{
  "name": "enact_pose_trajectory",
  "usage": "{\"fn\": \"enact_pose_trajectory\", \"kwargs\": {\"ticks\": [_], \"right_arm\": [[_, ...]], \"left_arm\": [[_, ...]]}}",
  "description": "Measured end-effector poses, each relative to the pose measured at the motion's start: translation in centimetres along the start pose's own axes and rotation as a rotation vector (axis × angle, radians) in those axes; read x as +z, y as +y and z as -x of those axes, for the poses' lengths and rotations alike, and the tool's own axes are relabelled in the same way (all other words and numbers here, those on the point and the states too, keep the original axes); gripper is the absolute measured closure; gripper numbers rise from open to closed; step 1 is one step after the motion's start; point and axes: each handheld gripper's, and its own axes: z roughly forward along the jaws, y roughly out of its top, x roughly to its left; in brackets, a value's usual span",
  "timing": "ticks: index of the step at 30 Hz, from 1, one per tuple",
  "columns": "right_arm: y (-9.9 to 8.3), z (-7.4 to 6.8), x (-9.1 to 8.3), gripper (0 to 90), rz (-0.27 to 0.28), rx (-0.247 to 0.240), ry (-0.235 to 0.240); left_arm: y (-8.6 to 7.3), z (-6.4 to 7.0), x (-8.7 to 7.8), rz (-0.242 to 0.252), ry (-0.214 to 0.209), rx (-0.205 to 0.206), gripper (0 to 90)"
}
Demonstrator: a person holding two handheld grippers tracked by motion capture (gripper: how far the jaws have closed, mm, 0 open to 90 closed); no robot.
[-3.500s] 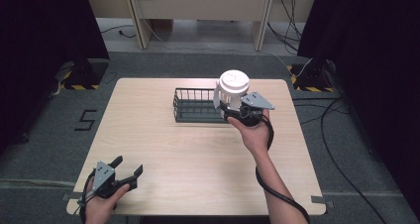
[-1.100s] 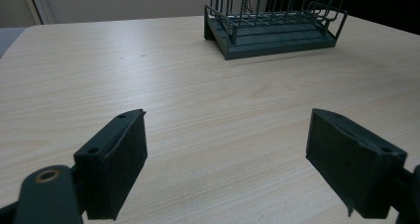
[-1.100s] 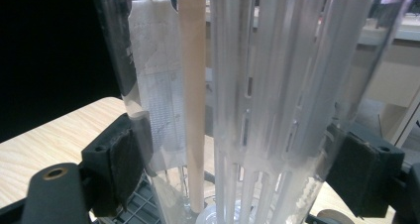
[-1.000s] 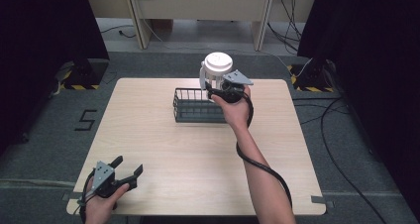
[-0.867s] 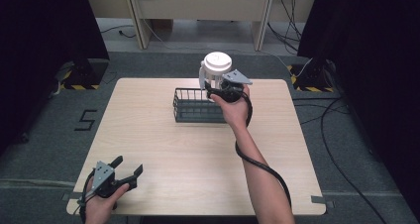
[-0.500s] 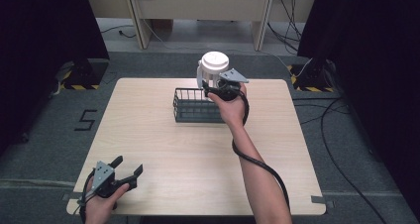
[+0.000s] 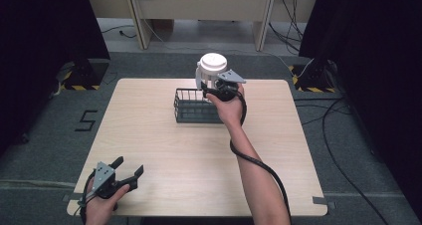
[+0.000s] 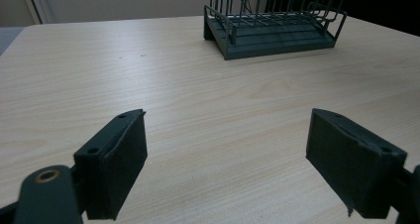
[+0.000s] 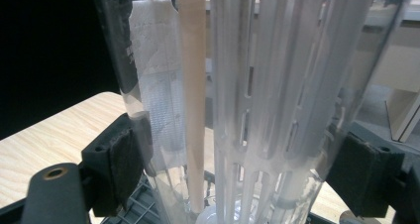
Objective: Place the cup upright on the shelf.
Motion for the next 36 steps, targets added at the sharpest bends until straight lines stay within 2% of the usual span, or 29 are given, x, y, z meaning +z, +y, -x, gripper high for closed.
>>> {"fn": "enact_pose_trajectory", "kwargs": {"ticks": [36], "right_arm": [[-2.5,-0.5,2.0,18.5,-0.082,0.008,-0.015]], "left_arm": [[0.0,0.0,0.0,0.000,-0.003,-0.001,15.4]]}}
